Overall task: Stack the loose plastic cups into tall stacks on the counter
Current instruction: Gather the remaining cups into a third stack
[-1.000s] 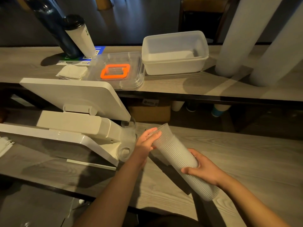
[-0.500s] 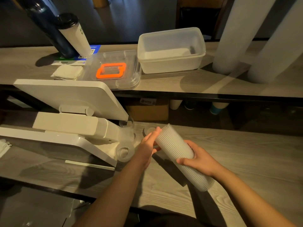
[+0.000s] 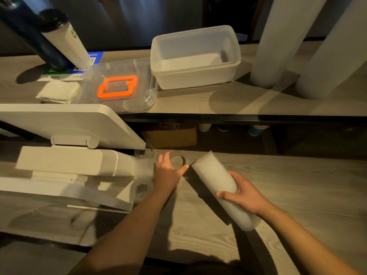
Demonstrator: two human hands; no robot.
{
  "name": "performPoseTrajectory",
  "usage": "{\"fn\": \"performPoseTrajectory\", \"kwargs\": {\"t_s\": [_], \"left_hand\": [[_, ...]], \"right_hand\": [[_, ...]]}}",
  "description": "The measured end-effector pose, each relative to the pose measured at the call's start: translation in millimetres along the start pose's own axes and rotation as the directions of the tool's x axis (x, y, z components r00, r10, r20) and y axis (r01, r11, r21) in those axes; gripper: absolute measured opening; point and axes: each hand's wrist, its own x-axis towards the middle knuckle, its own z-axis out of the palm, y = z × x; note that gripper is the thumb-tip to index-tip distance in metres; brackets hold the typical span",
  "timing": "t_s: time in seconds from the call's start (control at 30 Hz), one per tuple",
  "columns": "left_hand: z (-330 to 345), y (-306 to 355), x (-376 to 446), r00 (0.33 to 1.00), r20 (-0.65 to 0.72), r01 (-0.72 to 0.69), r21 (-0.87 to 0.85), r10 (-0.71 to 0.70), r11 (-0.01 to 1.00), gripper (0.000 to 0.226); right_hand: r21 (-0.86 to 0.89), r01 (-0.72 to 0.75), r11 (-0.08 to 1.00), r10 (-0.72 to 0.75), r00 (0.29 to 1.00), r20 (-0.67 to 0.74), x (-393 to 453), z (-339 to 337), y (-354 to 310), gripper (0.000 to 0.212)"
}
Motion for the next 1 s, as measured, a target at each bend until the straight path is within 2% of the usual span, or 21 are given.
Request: {"fn": "performPoseTrajectory", "kwargs": {"t_s": [0.17, 0.27, 0.33, 0.47, 0.53, 0.6, 0.73, 0.8, 0.93, 1.0], "left_hand": [[6, 6, 31, 0.983, 0.157, 0.062, 0.210, -0.096, 0.976, 0.106], [11, 6, 40, 0.966, 0.218, 0.081, 0.245, -0.137, 0.966, 0.114], [12, 6, 41, 0.960, 0.237, 0.085, 0.248, -0.146, 0.965, 0.110], [12, 6, 37, 0.970, 0.227, 0.019, 0.286, -0.087, 0.958, 0.085], [11, 6, 33, 0.979, 0.188, 0.048, 0.173, -0.081, 0.984, 0.074], [6, 10, 28, 0.983, 0.136, 0.130, -0.056, -0.122, 0.990, 0.059], [-13, 19, 13, 0.965, 0.164, 0.255, -0.413, -0.205, 0.874, 0.045], [-21, 18, 8, 0.960, 0.218, 0.265, -0.499, -0.177, 0.825, 0.039], [-30, 19, -5, 0.951, 0.299, 0.249, -0.574, -0.084, 0.780, 0.058], [-34, 22, -12, 0.950, 0.308, 0.238, -0.609, -0.051, 0.757, 0.060]], "right_hand": [[0.035, -0.027, 0.999, 0.027, 1.000, -0.013, 4, -5, 9, 0.082], [0.020, -0.039, 0.999, 0.040, 0.999, -0.032, 9, -8, 12, 0.075], [0.012, -0.041, 0.999, 0.041, 0.998, -0.038, 11, -9, 14, 0.077], [0.012, -0.043, 0.999, 0.043, 0.999, -0.020, 14, -10, 17, 0.092], [0.003, -0.052, 0.999, 0.052, 0.999, -0.013, 14, -12, 18, 0.095], [-0.047, -0.056, 0.997, 0.055, 0.998, -0.013, 13, -14, 18, 0.090], [-0.166, -0.020, 0.986, 0.023, 1.000, 0.016, 10, -17, 8, 0.086], [-0.153, 0.001, 0.988, 0.004, 0.999, 0.031, 7, -16, 0, 0.083], [-0.127, 0.056, 0.990, -0.046, 0.996, 0.076, 2, -11, -15, 0.083], [-0.133, 0.076, 0.988, -0.064, 0.994, 0.087, -1, -8, -18, 0.083]]}}
